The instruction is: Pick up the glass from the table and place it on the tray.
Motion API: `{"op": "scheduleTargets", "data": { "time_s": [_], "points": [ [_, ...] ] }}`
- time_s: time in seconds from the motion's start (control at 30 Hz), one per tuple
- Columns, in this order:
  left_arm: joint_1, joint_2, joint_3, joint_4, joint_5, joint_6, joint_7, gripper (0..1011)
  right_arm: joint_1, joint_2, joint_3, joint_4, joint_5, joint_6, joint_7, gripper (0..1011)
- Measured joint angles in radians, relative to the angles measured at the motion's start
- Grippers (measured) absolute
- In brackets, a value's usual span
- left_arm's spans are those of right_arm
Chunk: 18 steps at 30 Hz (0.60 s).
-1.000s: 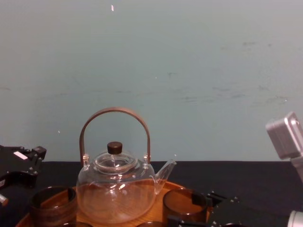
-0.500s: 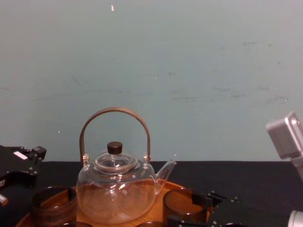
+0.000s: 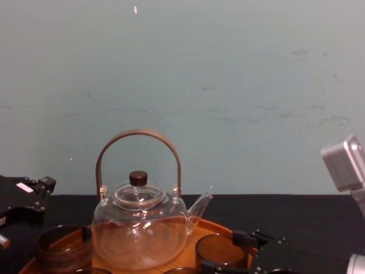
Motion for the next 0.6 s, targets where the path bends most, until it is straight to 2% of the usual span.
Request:
{"op": "scheduleTargets", "data": {
  "time_s": [0.27,0.6],
  "points": [
    [0.000,0.000,0.000,0.000,0.000,0.000,0.000,0,-0.004,0.004,0.009,-0.006,0.016,-0.009,0.013,1002],
    [0.000,0.000,0.000,0.000,0.000,0.000,0.000,0,-0.038,0.037,0.036,-0.090,0.044,-0.020,0.013,1002]
  ]
}}
